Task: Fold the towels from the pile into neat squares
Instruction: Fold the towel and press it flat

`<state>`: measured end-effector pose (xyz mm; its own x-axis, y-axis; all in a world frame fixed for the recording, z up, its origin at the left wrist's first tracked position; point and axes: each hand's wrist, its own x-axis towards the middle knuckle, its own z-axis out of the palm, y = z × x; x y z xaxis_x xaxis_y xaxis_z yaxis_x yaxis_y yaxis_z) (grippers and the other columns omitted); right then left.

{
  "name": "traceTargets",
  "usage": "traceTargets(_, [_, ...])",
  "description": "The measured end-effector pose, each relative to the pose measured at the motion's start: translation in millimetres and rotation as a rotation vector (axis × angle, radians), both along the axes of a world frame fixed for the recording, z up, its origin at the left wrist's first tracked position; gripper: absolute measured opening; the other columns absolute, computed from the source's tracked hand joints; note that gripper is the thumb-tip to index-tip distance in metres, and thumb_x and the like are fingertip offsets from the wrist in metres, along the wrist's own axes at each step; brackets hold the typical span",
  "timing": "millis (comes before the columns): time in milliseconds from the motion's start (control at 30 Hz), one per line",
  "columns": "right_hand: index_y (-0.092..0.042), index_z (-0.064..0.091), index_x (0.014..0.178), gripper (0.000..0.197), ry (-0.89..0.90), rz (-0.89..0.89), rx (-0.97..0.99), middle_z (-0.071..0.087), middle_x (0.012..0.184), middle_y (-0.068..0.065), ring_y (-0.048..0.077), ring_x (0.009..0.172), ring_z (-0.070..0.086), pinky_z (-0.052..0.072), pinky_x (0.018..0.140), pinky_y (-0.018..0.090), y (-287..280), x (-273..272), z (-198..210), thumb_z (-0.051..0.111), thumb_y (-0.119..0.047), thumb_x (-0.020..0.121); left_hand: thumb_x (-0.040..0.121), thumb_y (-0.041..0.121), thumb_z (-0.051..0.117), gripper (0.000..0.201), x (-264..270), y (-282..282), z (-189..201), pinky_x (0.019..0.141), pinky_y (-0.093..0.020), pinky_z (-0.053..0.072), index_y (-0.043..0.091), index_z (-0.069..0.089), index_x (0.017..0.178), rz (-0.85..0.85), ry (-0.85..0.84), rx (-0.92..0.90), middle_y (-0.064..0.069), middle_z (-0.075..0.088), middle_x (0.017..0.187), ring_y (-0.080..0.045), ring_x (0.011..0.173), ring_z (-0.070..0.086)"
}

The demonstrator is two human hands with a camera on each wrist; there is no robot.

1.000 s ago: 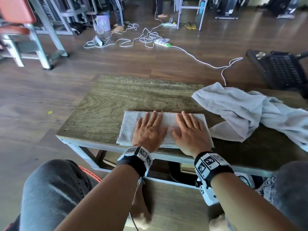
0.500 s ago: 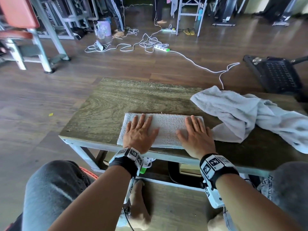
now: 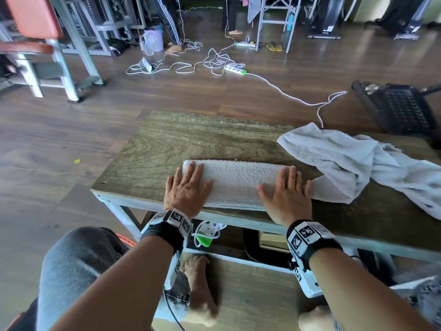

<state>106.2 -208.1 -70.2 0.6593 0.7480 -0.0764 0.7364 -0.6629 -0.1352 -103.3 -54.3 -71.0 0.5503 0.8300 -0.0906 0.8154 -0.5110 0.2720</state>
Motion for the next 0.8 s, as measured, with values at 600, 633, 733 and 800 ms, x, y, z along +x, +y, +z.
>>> traceTargets(600, [-0.014,0.047,0.111,0.031,0.002,0.324,0.124,0.046,0.116,0.002,0.021,0.112,0.048,0.045,0.087,0.032,-29.0,-34.9,23.5,0.046,-0.042,0.098,0.090,0.074,0.019,0.084,9.6,-23.2,15.7,0.119,-0.054,0.010,0.023,0.005,0.156,0.164,0.085,-0.062,-0.003,0.001,0.165,-0.033,0.150,0.004])
traceTargets(633, [-0.013,0.047,0.120,0.037,0.031,0.324,0.117,0.045,0.127,0.004,0.023,0.123,0.045,0.043,0.099,0.033,-29.6,-30.4,22.4,0.046,-0.042,0.098,0.088,0.075,0.026,0.088,8.2,-32.5,19.8,0.116,-0.054,0.017,0.017,0.013,0.153,0.194,0.098,-0.040,-0.009,0.010,0.161,-0.036,0.146,0.012])
traceTargets(733, [-0.010,0.028,0.152,0.059,0.141,0.334,0.028,0.018,0.164,0.013,0.030,0.152,0.016,0.020,0.123,0.040,-33.6,-25.0,19.9,0.041,-0.041,0.103,0.082,0.066,0.049,0.082,4.0,-48.1,28.8,0.108,-0.050,0.030,0.009,0.031,0.138,0.323,-0.015,0.005,-0.018,0.027,0.141,-0.038,0.130,0.025])
traceTargets(800, [-0.010,0.022,0.155,0.062,0.181,0.349,0.037,0.012,0.166,0.014,0.030,0.154,0.009,0.017,0.124,0.041,-34.3,-29.7,21.1,0.042,-0.038,0.104,0.081,0.061,0.054,0.079,-0.4,-49.4,27.4,0.108,-0.049,0.030,0.009,0.031,0.136,0.355,-0.080,0.010,-0.018,0.027,0.140,-0.037,0.129,0.025])
